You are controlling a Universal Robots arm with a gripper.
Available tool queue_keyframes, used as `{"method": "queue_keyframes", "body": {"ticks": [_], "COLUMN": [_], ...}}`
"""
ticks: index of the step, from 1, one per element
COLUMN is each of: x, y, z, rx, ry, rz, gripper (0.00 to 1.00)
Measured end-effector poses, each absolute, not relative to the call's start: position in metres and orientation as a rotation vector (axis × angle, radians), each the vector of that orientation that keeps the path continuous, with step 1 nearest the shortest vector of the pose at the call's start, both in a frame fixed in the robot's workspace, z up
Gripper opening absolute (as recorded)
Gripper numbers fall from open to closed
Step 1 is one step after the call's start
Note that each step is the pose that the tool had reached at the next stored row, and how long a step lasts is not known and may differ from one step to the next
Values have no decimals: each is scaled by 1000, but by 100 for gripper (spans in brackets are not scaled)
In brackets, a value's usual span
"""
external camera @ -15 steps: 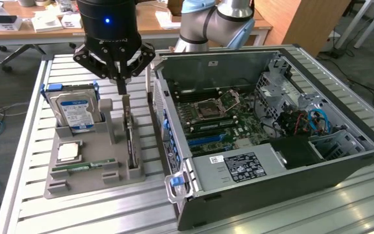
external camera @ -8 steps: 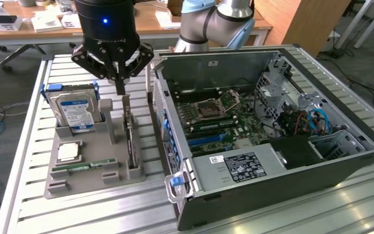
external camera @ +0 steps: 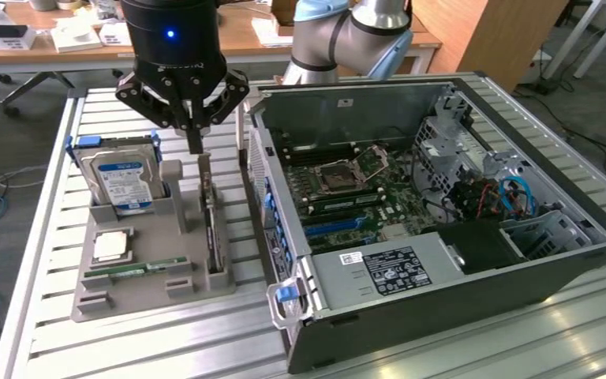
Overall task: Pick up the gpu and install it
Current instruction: 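Pick up the gpu and move the gpu toward the slot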
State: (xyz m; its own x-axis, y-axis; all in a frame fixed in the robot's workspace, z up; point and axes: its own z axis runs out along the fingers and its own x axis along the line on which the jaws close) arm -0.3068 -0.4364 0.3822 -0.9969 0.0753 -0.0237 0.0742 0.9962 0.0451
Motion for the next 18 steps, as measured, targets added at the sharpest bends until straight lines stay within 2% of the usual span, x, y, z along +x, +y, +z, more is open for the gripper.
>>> {"method": "queue_keyframes", "body": {"ticks": [2, 4, 5, 7, 8, 9, 18], "x": [-307, -307, -307, -307, -307, -307, -307], "y": [-436, -436, -436, -436, -436, -436, -436], "z": [382, 382, 382, 382, 382, 382, 372], "rx": [117, 117, 117, 117, 116, 117, 117], "ry": [3113, 3113, 3113, 3113, 3113, 3113, 3113], "rz": [69, 69, 69, 69, 69, 69, 69], "gripper": [11, 23, 23, 35, 35, 41, 41]}}
